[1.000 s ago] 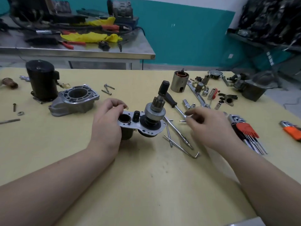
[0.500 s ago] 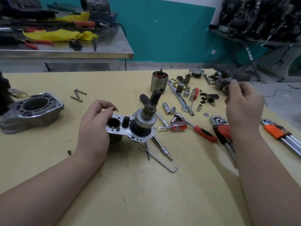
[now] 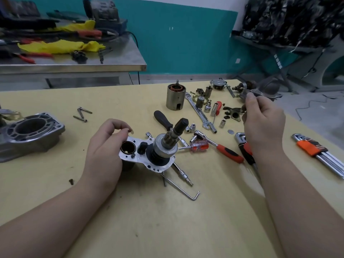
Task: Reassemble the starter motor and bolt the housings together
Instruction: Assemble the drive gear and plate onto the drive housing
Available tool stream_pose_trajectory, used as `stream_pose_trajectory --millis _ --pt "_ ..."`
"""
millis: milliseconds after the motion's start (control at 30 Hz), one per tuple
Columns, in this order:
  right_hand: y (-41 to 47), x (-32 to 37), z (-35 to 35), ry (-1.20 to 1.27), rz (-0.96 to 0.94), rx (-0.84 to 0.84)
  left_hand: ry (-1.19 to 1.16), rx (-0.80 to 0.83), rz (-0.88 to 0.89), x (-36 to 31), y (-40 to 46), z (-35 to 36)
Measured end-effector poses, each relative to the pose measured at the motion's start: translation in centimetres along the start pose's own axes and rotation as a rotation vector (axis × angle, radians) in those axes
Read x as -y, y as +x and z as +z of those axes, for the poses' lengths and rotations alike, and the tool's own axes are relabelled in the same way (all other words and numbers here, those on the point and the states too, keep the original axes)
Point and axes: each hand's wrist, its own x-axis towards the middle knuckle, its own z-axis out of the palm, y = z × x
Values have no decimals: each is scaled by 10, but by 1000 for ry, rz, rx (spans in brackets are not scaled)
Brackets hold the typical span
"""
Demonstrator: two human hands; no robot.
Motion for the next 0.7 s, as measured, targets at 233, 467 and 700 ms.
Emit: stream_pose_trajectory --millis 233,467,700 --pt "-7 -2 6 29 4 50 -7 -27 -4 -6 -7 -4" --pt "-5 -7 10 -80 29 10 46 -141 -31 -15 -19 -29" --pt "12 -3 15 -261 93 138 123 -144 -15 -16 -34 -41"
